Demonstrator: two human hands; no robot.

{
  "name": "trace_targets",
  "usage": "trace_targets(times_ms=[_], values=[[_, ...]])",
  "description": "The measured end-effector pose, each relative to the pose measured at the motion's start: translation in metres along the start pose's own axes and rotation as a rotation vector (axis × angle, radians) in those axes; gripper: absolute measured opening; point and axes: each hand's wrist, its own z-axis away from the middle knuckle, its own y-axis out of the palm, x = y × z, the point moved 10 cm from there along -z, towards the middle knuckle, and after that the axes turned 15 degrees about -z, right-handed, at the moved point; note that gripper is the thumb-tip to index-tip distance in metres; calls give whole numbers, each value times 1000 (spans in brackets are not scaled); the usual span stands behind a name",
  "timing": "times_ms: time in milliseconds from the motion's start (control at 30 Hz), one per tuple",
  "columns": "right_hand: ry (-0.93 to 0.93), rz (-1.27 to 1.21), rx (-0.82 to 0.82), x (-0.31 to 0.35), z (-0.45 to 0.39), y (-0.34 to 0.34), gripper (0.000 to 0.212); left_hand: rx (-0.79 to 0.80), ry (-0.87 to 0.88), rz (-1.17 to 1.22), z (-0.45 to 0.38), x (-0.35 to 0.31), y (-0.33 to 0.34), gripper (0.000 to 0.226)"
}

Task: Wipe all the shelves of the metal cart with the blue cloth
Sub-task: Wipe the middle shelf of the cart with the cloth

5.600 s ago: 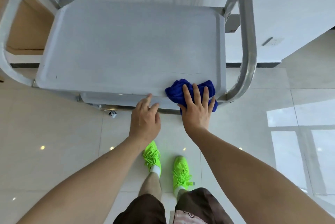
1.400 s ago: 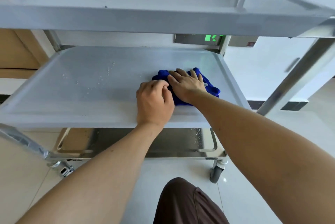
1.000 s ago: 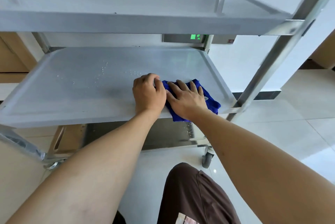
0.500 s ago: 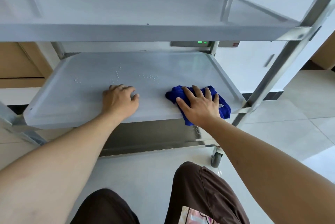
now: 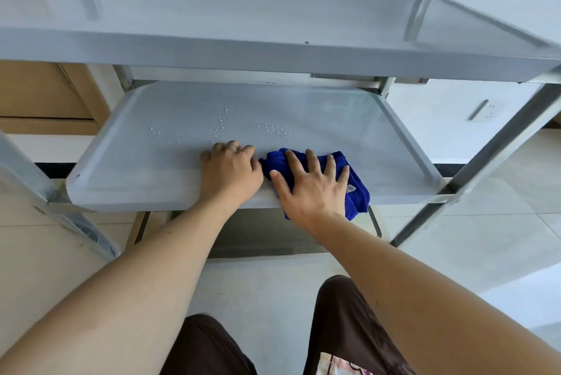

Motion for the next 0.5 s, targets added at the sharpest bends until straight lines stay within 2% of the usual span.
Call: trace_targets(times_ms=[100,233,400,500], values=[[-4,-2,-6,10,-4,7,73,-22,-27,32,-1,3,-3,44],[-7,4,63,9,-20,11,69,-17,-44,54,-2,0,-4,38],[-53,-24,189,18,-44,23,66,-29,-32,61,1,2,-6,14],[-66,-45,235,25,-69,32,66,-64,-47,83,3,5,-10,11]])
